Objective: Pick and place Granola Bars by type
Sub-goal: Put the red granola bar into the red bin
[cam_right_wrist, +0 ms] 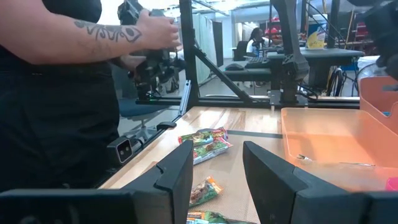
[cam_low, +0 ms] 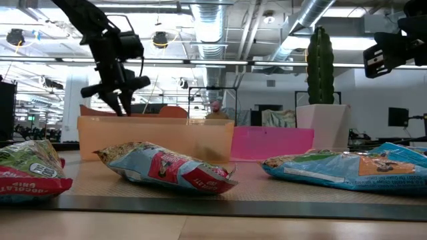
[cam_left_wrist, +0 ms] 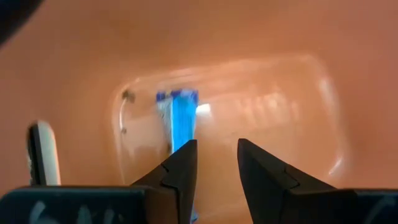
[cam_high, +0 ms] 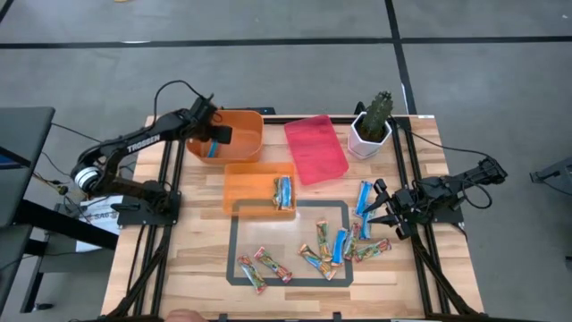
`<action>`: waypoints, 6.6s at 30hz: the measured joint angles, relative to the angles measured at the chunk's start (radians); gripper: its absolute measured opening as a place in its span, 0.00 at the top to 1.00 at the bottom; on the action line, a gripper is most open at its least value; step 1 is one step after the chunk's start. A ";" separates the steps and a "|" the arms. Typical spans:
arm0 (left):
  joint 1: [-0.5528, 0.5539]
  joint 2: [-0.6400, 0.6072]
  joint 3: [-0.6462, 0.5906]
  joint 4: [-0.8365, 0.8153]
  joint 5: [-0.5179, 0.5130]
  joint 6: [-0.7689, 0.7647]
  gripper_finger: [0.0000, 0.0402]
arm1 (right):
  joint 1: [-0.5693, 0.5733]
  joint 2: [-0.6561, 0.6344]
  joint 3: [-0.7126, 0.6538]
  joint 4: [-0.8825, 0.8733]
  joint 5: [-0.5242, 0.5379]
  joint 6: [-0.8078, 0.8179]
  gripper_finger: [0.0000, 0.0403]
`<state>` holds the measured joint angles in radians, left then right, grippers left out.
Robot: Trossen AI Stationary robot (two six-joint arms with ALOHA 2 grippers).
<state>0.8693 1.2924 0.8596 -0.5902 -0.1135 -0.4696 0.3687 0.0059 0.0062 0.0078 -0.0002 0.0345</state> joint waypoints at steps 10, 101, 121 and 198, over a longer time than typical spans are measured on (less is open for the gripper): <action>-0.076 -0.111 0.077 0.032 -0.003 0.047 0.73 | 0.000 0.000 0.000 0.000 0.000 0.000 0.67; -1.461 0.465 0.200 0.122 0.133 0.963 0.54 | 0.000 0.000 0.000 0.000 0.000 0.000 0.67; -1.463 0.555 0.201 0.191 0.111 0.945 0.58 | 0.000 0.000 0.000 0.000 0.000 0.000 0.67; -0.671 0.409 0.592 0.590 -0.100 0.746 0.94 | 0.000 0.000 0.000 0.000 0.000 0.000 0.67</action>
<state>0.1983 1.7017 1.4513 -0.0007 -0.2138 0.2767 0.3683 0.0059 0.0059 0.0082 0.0002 0.0346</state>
